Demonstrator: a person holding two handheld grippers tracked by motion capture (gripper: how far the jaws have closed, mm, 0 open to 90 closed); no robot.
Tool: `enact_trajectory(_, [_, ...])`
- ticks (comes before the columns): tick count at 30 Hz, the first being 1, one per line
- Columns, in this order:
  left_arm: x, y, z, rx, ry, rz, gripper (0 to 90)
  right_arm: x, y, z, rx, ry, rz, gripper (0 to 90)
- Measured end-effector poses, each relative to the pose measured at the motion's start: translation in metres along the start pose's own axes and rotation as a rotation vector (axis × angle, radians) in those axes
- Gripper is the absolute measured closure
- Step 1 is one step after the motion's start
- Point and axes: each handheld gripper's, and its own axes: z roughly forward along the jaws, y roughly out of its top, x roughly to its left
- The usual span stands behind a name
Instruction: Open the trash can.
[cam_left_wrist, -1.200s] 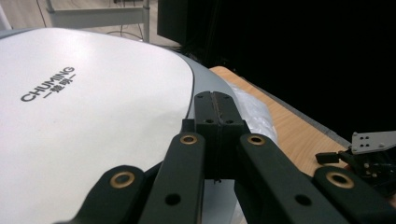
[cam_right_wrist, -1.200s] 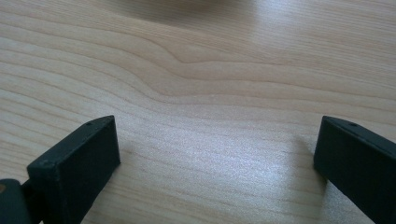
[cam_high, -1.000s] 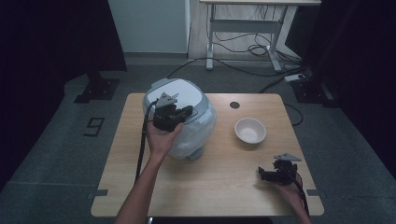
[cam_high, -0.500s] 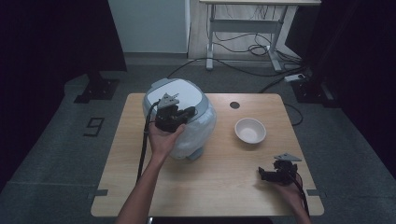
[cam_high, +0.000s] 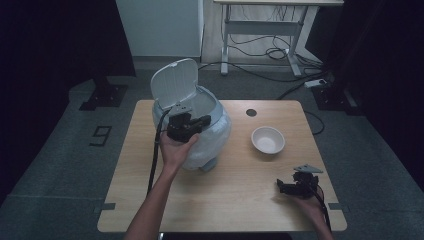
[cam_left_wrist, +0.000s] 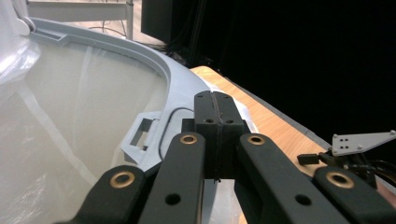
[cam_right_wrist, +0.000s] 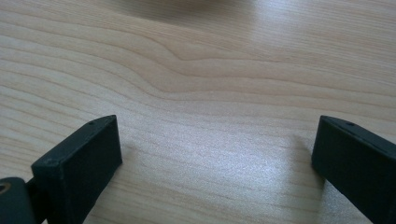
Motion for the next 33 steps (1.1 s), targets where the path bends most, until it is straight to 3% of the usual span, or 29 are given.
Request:
enact_trajectory(4, [0.001, 0.000, -0.008, -0.038, 0.009, -0.006, 72.5, 0.000, 0.000, 0.000, 0.000, 0.000, 0.000, 0.8])
enact_trajectory(8, [-0.002, 0.001, -0.024, -0.080, 0.038, 0.009, 48.0, 0.000, 0.000, 0.000, 0.000, 0.000, 0.000, 0.8])
enact_trajectory(11, [-0.007, -0.001, -0.034, -0.073, 0.054, 0.040, 30.0, 0.000, 0.000, 0.000, -0.001, 0.000, 0.000, 0.8])
enact_trajectory(14, [-0.011, -0.008, -0.044, -0.074, 0.082, 0.052, 20.1, 0.000, 0.000, 0.000, -0.001, 0.000, -0.001, 0.8])
enact_trajectory(18, [-0.011, -0.027, -0.060, -0.097, 0.118, 0.037, 14.9, 0.000, 0.000, 0.000, -0.002, 0.000, -0.001, 0.9])
enact_trajectory(24, [-0.003, -0.059, -0.079, -0.108, 0.154, 0.006, 14.5, 0.000, 0.000, 0.000, -0.003, 0.000, -0.001, 0.8])
enact_trajectory(29, [0.006, -0.092, -0.079, -0.050, 0.169, 0.000, 15.0, 0.000, 0.000, 0.000, -0.002, 0.000, -0.002, 0.9])
enact_trajectory(33, [0.020, -0.117, -0.073, -0.014, 0.178, -0.029, 15.8, 0.000, 0.000, 0.000, -0.003, 0.000, -0.002, 1.2])
